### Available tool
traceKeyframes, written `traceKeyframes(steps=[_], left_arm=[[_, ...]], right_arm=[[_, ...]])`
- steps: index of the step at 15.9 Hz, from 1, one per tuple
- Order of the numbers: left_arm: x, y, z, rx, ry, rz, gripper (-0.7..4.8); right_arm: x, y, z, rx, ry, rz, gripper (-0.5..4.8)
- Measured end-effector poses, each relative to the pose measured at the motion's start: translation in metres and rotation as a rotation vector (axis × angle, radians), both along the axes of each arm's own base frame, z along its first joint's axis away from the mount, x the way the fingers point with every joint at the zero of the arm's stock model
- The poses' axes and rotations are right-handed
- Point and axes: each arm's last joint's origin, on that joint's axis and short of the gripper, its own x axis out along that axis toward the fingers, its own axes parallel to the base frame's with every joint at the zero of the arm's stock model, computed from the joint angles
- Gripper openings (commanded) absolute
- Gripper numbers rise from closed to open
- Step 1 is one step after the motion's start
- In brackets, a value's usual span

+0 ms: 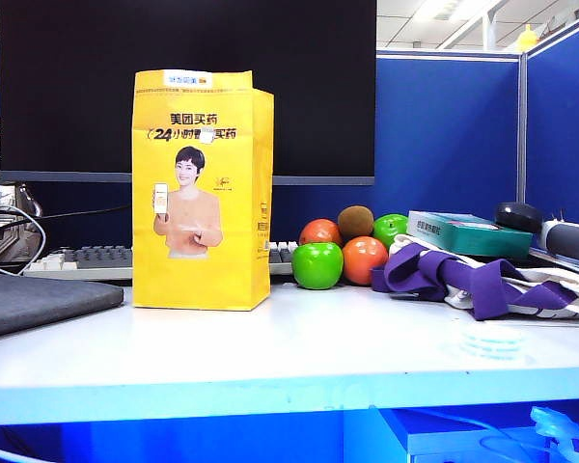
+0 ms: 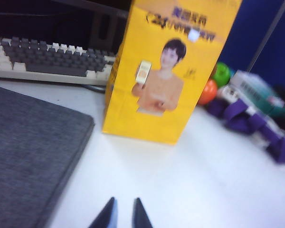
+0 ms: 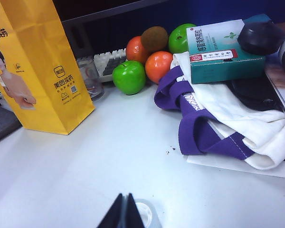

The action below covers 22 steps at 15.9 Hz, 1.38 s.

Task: Pick up the transparent tape and throw it into the yellow paper bag.

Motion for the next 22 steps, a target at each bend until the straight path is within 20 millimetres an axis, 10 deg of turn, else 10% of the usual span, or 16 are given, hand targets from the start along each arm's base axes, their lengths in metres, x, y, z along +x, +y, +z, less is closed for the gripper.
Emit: traceKeyframes(steps=[8, 15, 22], left_arm=[[-0.001, 0.000, 0.009, -0.037, -0.045, 0.000, 0.59], [-0.007, 0.000, 0.062, -0.021, -0.144, -0.022, 1.31], [0.047, -0.007, 0.101, 0.131, 0.028, -0.196, 2.74]], right_arm=[[0.000, 0.000, 0.000, 0.000, 0.000, 0.005, -0.05], [-0.001, 0.001, 0.011, 0.015, -0.036, 0.052, -0.04], [0.013, 0.002, 0.068, -0.071, 0.034, -0.084, -0.05]])
